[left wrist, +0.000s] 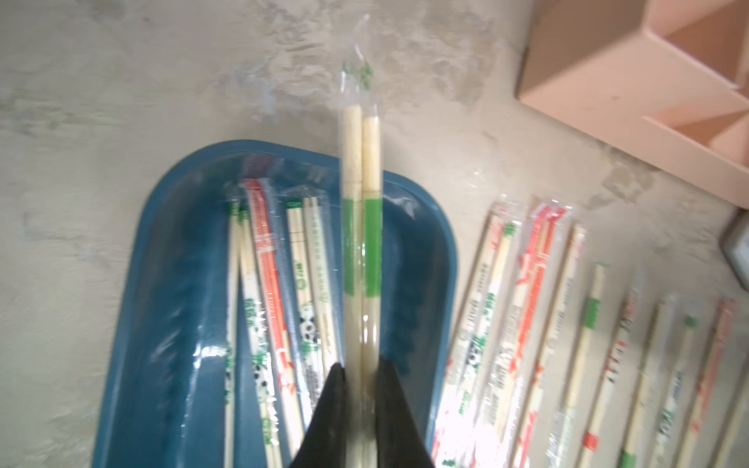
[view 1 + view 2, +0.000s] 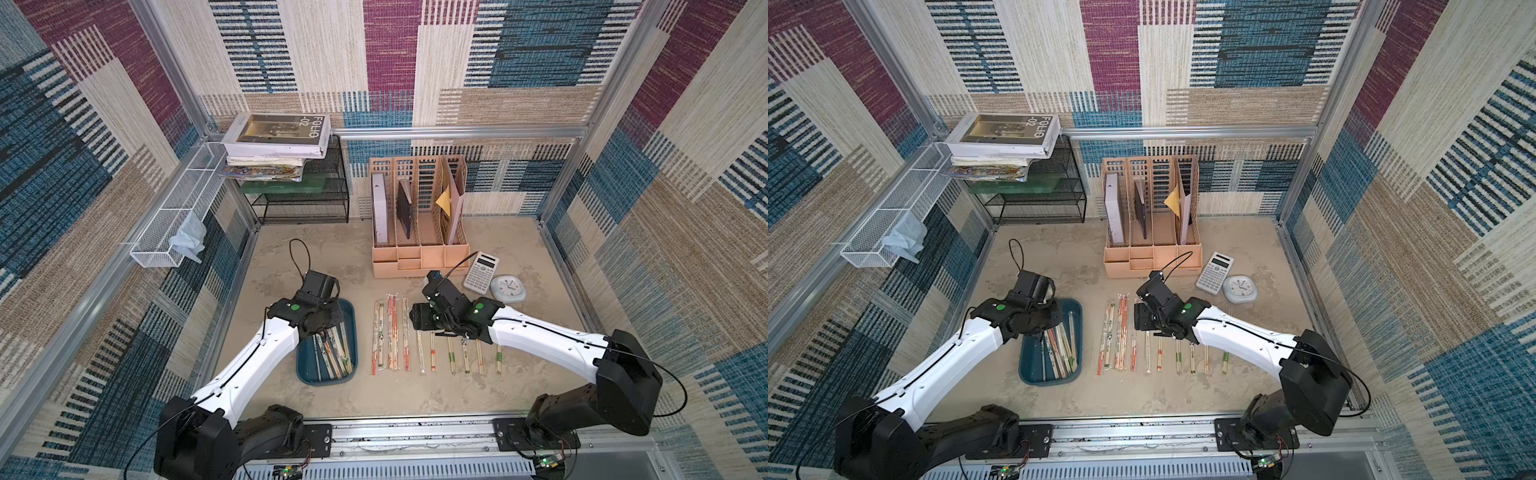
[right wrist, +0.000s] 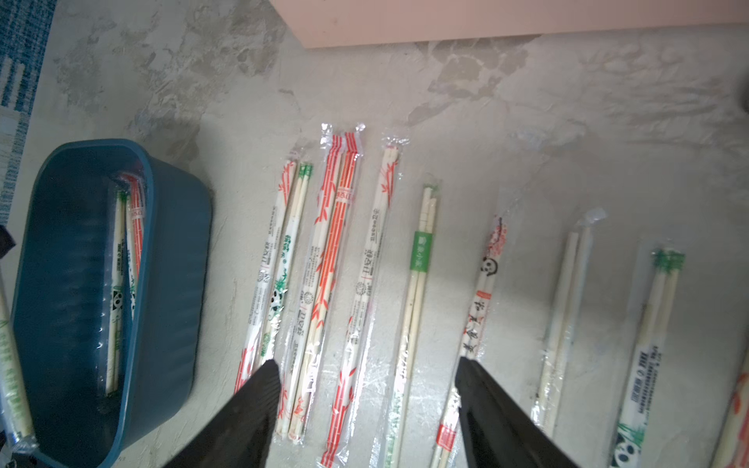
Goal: Take the paired disposable chopsticks out of the storage box
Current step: Pick up the paired disposable chopsticks from the storage box, then place the paired disposable chopsticks at the center of the board.
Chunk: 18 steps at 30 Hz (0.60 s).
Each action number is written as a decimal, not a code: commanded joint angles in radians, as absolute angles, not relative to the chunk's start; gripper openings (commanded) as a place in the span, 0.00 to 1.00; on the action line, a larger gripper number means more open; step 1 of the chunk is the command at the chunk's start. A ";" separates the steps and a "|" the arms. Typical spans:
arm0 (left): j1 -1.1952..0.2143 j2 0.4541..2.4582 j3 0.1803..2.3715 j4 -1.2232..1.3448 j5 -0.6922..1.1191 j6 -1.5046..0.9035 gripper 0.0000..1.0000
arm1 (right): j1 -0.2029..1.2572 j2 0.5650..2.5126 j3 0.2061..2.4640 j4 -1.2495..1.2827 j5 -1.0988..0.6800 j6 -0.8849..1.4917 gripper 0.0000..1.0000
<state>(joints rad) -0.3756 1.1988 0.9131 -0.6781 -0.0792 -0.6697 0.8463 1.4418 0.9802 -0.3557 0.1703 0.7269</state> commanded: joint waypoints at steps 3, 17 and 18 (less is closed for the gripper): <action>-0.519 1.273 0.997 -0.682 -0.118 -0.678 0.02 | 0.787 1.391 0.935 -0.344 0.155 0.723 0.72; -0.822 1.706 1.298 -0.653 -0.204 -0.766 0.01 | 0.657 1.218 0.774 -0.346 0.122 0.723 0.72; -0.833 1.732 1.314 -0.649 -0.204 -0.773 0.01 | 0.659 1.216 0.772 -0.343 0.120 0.724 0.72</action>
<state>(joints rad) -0.8120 1.6859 1.2823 -0.6552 -0.1772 -0.7403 0.6594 1.2236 0.7784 -0.3492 0.1295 0.7231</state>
